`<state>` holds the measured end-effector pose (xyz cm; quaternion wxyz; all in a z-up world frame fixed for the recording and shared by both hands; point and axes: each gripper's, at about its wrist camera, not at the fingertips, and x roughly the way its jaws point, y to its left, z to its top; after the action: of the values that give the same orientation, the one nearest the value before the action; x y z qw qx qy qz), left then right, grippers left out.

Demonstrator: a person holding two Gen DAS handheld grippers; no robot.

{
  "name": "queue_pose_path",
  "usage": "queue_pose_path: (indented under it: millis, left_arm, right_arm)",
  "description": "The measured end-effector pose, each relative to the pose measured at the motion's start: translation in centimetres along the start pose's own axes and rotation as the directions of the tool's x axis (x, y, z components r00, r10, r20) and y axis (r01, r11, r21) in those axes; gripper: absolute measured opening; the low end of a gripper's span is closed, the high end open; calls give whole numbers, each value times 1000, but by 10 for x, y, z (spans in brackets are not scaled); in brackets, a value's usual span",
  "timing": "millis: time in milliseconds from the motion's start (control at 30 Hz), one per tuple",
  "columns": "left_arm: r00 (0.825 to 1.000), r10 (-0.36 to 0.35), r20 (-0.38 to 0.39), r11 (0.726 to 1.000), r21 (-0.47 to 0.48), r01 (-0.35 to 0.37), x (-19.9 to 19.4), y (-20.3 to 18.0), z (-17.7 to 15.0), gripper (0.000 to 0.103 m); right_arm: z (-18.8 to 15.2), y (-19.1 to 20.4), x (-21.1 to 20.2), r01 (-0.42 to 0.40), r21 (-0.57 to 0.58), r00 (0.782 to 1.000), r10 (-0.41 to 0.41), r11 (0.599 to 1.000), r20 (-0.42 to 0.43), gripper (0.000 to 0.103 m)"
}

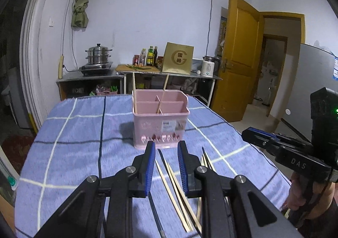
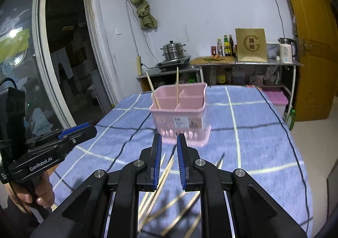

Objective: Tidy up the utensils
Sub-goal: 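Move both tools back down toward the remaining chopsticks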

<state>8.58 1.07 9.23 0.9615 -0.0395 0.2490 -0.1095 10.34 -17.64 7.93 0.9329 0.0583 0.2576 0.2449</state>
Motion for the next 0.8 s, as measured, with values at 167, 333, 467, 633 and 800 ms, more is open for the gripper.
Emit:
queue_pose_path:
  millis: [167, 333, 467, 633, 800]
  left_arm:
    - [1000, -17, -17, 1000, -4, 17, -8, -4, -19, 21]
    - [999, -27, -43, 999, -33, 25, -8, -2, -36, 21]
    - [997, -31, -67, 999, -42, 28, -2, -2, -42, 21]
    - [993, -51, -103, 998, -50, 46, 13, -3, -46, 21]
    - [986, -78, -145, 995, -72, 68, 33, -2, -46, 21]
  right_arm:
    - [-19, -4, -12, 15, 17, 1000, -14, 1000, -10, 15]
    - [-32, -6, -17, 26, 24, 999, -25, 999, -22, 15]
    - [-40, -15, -15, 41, 41, 998, -40, 998, -41, 15]
    - [-46, -24, -7, 64, 64, 996, -60, 996, -70, 15]
    - [-48, -35, 10, 108, 70, 987, -99, 992, -124, 15]
